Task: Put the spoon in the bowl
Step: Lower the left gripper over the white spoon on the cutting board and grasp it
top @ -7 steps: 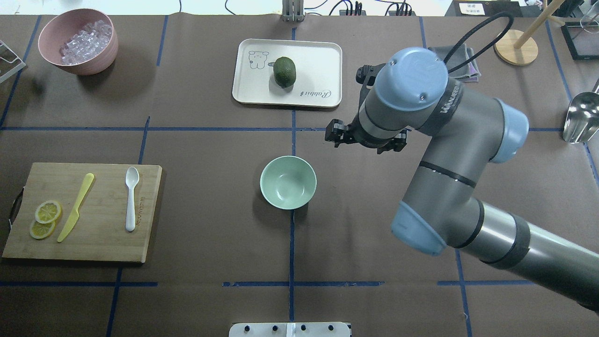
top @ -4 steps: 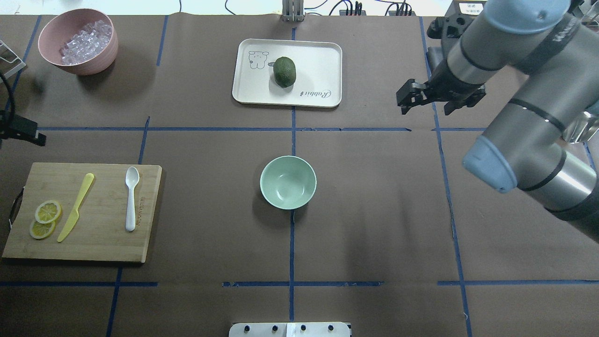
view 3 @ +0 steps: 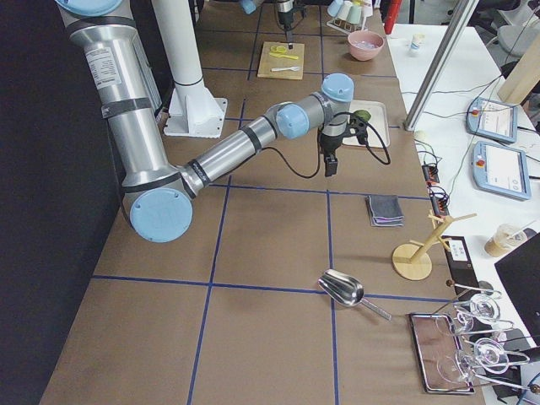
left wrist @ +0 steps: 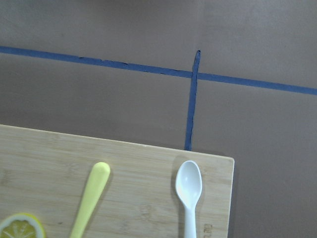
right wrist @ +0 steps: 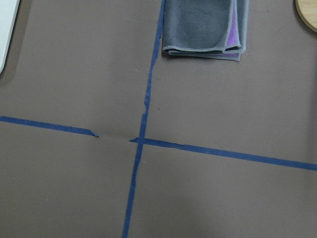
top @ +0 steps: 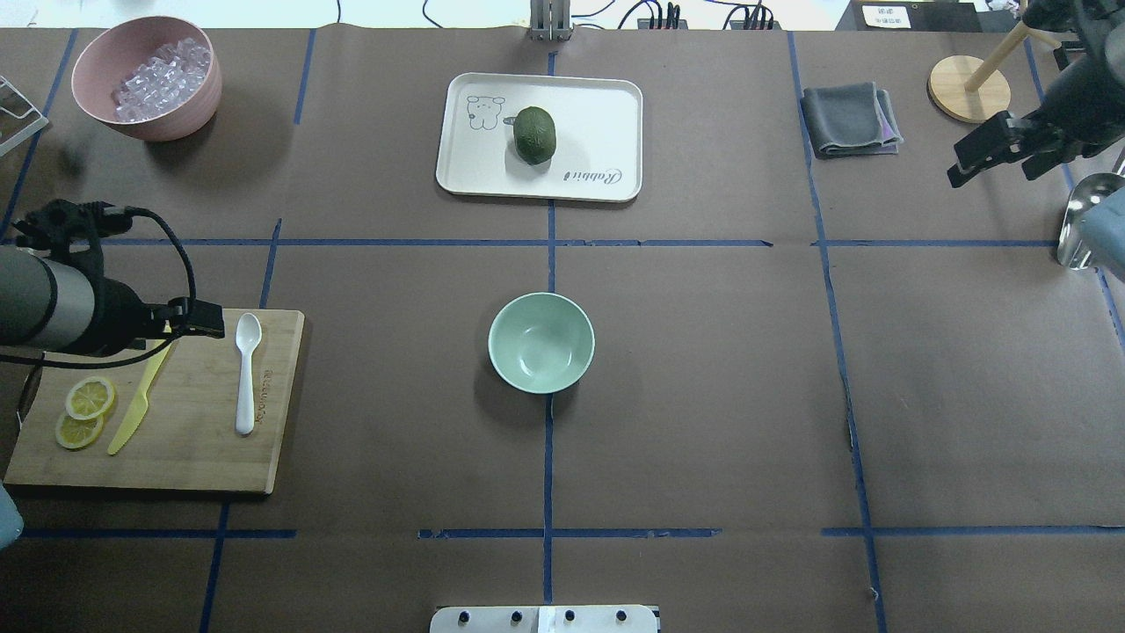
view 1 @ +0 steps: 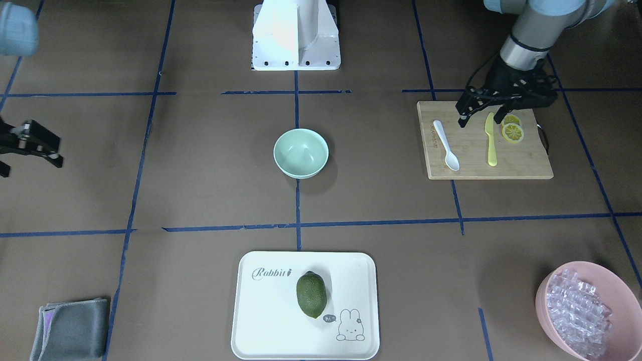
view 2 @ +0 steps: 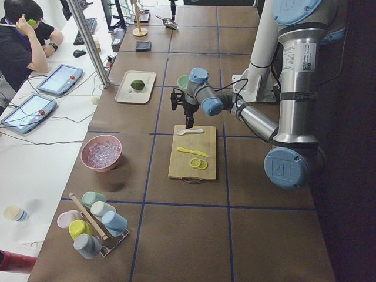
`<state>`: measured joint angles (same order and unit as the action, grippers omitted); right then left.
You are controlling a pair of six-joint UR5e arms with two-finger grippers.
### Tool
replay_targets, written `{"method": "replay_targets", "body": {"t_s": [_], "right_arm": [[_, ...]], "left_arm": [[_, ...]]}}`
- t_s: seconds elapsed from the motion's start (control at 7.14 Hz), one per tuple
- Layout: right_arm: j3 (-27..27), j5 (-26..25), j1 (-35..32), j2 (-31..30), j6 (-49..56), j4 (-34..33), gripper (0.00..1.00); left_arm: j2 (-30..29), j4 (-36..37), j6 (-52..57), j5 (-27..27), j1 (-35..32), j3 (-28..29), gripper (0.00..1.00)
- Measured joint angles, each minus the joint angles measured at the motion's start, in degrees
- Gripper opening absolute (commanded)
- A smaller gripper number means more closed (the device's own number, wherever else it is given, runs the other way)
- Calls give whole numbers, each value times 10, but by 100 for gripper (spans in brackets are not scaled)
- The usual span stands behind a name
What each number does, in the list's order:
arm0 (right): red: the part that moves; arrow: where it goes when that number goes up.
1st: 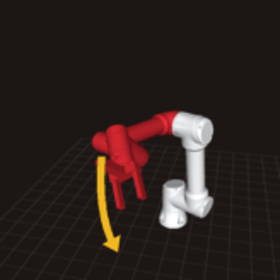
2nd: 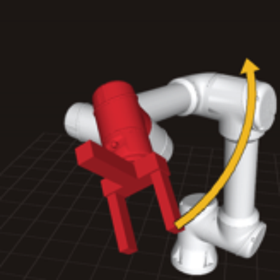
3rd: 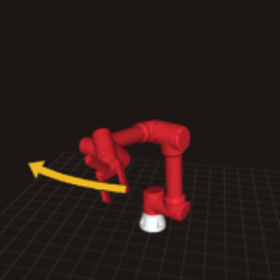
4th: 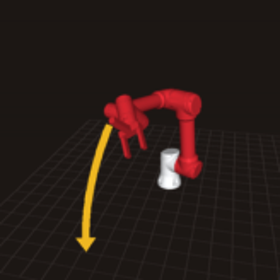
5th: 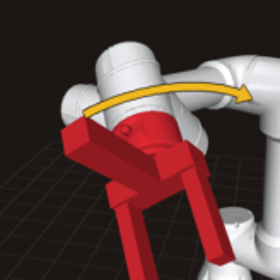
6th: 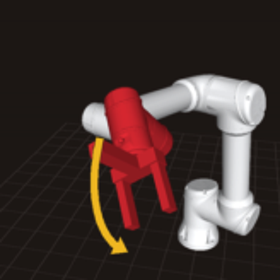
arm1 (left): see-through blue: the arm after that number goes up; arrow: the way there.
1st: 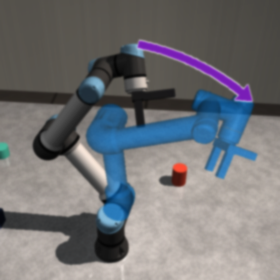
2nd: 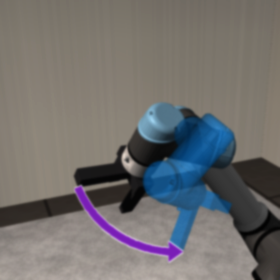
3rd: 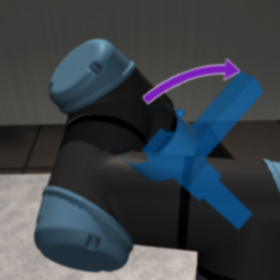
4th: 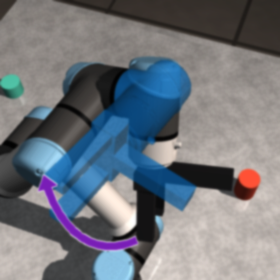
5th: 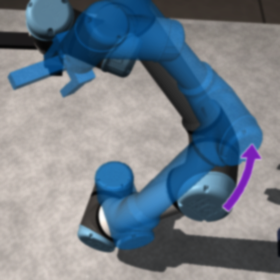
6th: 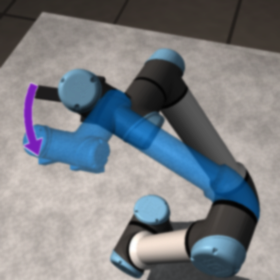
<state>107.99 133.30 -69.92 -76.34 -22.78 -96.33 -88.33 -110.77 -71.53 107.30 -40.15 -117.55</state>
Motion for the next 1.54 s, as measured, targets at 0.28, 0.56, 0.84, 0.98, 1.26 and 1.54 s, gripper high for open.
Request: {"method": "replay_targets", "body": {"t_s": [0.28,0.56,0.84,0.98,1.26,1.54], "right_arm": [[-4,21,-38,-36,67,0,100],[-7,33,-51,-52,89,0,100],[-7,34,-53,-54,92,0,100],[-8,34,-54,-56,93,0,100],[-8,34,-57,-61,94,0,100],[-8,34,-59,-64,94,0,100]], "left_arm": [[0,-67,-42,-58,52,58,98],[-1,-81,-52,-73,71,77,94],[-5,-75,-51,-74,75,79,92],[-6,-72,-49,-74,76,80,91],[-13,-70,-48,-73,78,87,89],[-30,-69,-48,-73,81,102,80]]}}
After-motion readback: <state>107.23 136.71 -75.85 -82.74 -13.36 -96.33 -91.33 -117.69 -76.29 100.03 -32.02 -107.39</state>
